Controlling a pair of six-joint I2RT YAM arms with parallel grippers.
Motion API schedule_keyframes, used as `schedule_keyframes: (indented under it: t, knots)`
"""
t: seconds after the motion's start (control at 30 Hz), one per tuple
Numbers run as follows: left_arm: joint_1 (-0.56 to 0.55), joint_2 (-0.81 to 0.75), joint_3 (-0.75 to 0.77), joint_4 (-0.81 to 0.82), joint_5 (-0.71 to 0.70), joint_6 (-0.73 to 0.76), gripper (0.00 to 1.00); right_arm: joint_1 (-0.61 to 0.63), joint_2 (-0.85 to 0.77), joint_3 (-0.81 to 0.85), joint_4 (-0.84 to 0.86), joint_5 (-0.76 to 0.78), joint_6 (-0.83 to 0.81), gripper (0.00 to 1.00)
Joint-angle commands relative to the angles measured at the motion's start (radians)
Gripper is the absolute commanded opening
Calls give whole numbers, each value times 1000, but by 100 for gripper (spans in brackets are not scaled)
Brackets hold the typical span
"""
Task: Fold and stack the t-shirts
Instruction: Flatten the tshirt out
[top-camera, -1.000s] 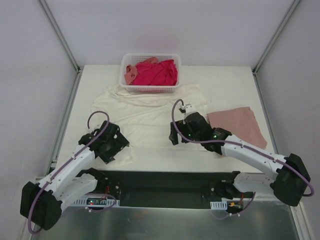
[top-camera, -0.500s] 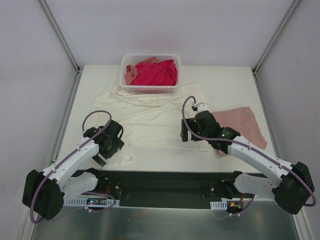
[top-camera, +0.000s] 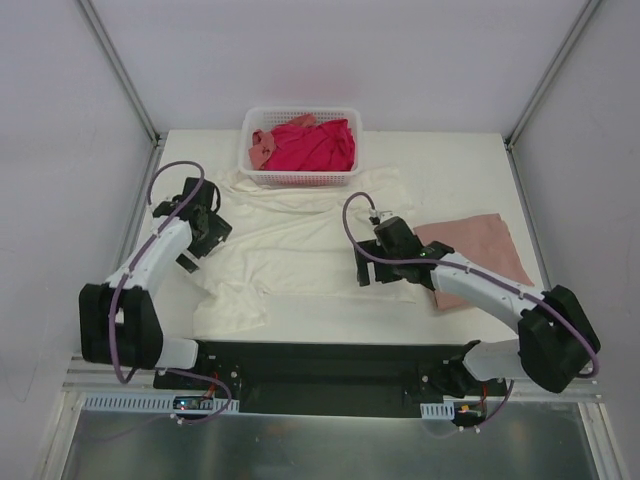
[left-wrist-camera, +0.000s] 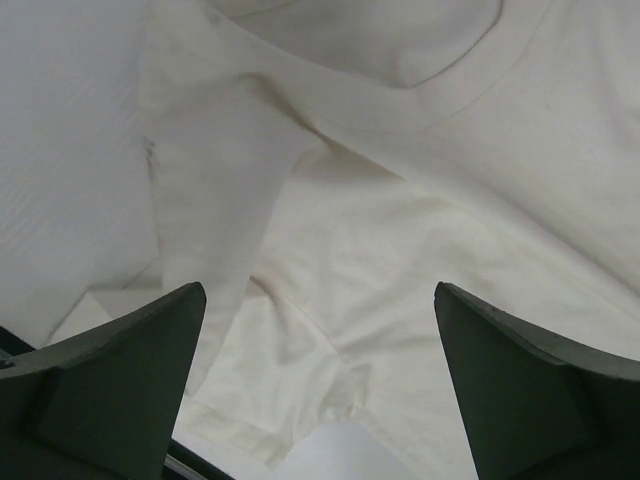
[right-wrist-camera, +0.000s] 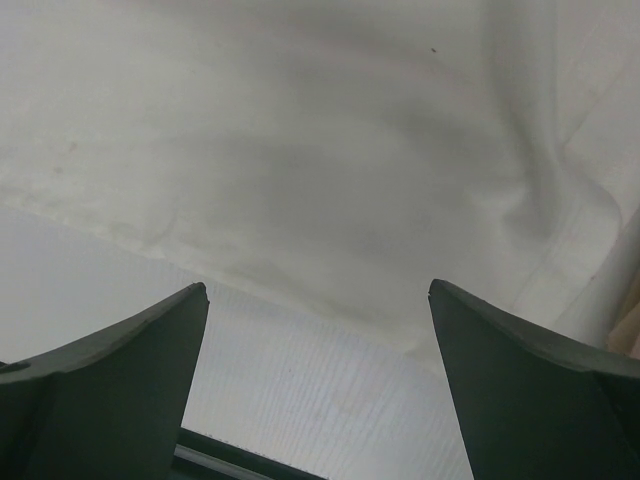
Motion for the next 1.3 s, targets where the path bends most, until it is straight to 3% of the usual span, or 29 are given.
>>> schedule_keyframes:
  t: [0.0, 0.37, 0.57, 0.67, 0.8, 0.97, 1.17, 1.27]
  knots:
    - [29, 219, 96, 128, 127, 171, 99, -15, 98, 113, 29, -59, -16, 97]
    - [183, 729, 438, 129, 167, 332, 99, -81, 349, 213, 4, -160, -46, 97]
    - [207, 912, 695, 128, 296, 540, 99, -131, 464, 275, 1, -232, -39, 97]
    - [218, 952, 793, 99, 347, 561, 99, -133, 486, 311, -2, -246, -47, 97]
    - [220, 905, 792, 97, 305, 564, 99, -136, 486, 345, -11, -252, -62, 97]
    - [218, 735, 763, 51, 275, 538, 99, -121, 404, 365, -23, -254, -72, 97]
    - [198, 376, 539, 36, 269, 467, 99, -47, 209, 307, -13, -163, -53, 97]
    - [192, 197, 349, 19, 253, 405, 99, -13, 109, 238, -5, -113, -9, 97]
